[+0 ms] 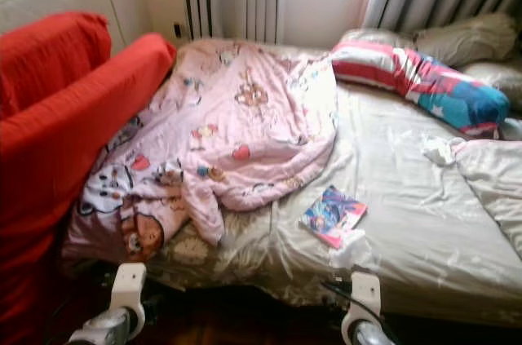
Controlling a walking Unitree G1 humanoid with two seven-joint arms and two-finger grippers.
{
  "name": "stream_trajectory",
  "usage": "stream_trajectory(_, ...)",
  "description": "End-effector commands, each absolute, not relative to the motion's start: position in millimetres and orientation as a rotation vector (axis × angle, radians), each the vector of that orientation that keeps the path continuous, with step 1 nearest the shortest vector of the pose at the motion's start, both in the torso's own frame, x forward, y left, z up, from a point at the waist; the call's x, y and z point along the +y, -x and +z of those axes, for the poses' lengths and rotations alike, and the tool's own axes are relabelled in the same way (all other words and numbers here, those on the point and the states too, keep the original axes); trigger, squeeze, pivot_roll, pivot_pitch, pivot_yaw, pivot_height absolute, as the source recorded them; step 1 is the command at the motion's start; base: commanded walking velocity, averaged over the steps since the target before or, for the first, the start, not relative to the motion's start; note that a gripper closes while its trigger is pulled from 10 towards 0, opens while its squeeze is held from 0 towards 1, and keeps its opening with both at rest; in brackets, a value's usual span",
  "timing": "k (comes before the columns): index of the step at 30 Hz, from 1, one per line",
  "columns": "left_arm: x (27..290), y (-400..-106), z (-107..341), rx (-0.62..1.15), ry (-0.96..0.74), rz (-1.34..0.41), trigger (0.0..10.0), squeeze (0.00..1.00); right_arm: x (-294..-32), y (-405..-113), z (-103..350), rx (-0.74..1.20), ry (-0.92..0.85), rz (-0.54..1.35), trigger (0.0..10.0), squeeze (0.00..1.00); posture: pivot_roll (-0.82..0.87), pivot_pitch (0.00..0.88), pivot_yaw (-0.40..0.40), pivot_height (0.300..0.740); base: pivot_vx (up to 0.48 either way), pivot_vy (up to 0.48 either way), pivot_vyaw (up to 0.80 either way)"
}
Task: Clean up the room
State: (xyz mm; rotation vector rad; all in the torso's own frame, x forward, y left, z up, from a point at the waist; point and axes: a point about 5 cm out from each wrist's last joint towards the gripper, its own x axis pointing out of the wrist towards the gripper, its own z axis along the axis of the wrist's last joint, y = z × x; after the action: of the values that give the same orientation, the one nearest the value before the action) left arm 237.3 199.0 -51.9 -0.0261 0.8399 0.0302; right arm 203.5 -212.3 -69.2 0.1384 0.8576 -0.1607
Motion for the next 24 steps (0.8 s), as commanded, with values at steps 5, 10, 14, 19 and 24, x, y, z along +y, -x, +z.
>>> stream_trajectory(5, 198.0, -235.5, -53.4, 0.848, 0.024, 0.030, 10.0, 0.00, -212.4, -207.6, -66.9, 0.841, -0.150, -0.167, 10.0, 0.00, -0.01, 0.000, -0.035, 0.740, 0.000, -0.048, 0.00)
stream_trajectory(10, 198.2, -235.8, -53.2, 0.849, 0.021, 0.029, 10.0, 0.00, -212.2, -207.9, -66.8, 0.841, -0.152, -0.168, 10.0, 0.00, -0.01, 0.000, -0.034, 0.740, 0.000, 0.000, 0.00)
stream_trajectory(14, 198.3, -236.0, -53.1, 0.847, 0.023, 0.034, 10.0, 0.00, -212.3, -208.1, -66.6, 0.838, -0.155, -0.169, 10.0, 0.00, -0.01, 0.000, -0.034, 0.740, 0.000, 0.000, 0.00)
stream_trajectory(19, 197.7, -236.2, -52.9, 0.839, 0.038, 0.040, 10.0, 0.00, -212.8, -208.1, -66.5, 0.838, -0.153, -0.169, 10.0, 0.00, -0.01, 0.000, -0.035, 0.740, 0.000, 0.000, 0.00)
stream_trajectory(24, 197.8, -236.1, -53.0, 0.840, 0.042, 0.039, 10.0, 0.00, -212.7, -208.2, -66.4, 0.837, -0.153, -0.169, 10.0, 0.00, -0.01, 0.000, -0.036, 0.740, 0.000, 0.000, 0.00)
